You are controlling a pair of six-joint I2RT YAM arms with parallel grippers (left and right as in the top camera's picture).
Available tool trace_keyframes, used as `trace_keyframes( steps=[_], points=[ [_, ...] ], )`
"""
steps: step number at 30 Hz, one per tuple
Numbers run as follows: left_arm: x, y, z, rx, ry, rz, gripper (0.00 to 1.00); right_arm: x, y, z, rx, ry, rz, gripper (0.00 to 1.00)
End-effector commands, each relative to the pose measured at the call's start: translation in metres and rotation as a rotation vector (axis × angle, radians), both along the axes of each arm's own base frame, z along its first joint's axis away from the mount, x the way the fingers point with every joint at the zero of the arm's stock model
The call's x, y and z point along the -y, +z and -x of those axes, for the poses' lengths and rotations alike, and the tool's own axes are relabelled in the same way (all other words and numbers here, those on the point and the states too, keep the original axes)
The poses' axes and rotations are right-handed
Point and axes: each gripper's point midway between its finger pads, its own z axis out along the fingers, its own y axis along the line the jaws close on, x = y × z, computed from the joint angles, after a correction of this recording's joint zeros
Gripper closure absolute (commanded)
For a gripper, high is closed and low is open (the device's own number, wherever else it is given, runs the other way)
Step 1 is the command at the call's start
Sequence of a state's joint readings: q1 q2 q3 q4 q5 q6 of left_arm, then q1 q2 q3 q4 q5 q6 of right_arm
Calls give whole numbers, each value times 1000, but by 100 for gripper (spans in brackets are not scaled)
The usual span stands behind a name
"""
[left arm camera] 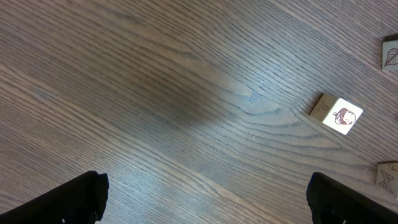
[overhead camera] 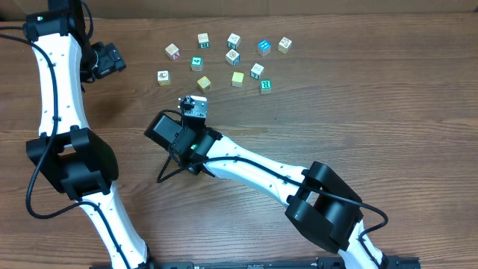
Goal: Form a tower
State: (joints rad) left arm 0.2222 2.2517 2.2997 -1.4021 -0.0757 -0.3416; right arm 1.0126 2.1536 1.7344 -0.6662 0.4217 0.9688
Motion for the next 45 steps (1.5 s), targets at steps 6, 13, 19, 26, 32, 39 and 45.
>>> trace_keyframes(
  steps=[6,13,19,26,32,39,45],
  points=[
    [3,6,-3,19,2,-4,0,-3,1,-1,7,0,-6,59],
    [3,6,-3,19,2,-4,0,-3,1,-1,6,1,-6,59],
    [3,6,-3,19,2,-4,0,-9,-1,4,-27,24,-26,59],
    [3,7,-3,19,2,-4,1,-11,-2,7,-43,36,-36,59],
    [3,6,-3,19,2,-4,0,-12,-3,8,-49,40,-40,59],
    [4,6,-3,19,1,-4,0,-10,-4,9,-58,40,-35,59],
    [4,6,-3,19,1,-4,0,2,1,-7,-29,46,6,58]
  ],
)
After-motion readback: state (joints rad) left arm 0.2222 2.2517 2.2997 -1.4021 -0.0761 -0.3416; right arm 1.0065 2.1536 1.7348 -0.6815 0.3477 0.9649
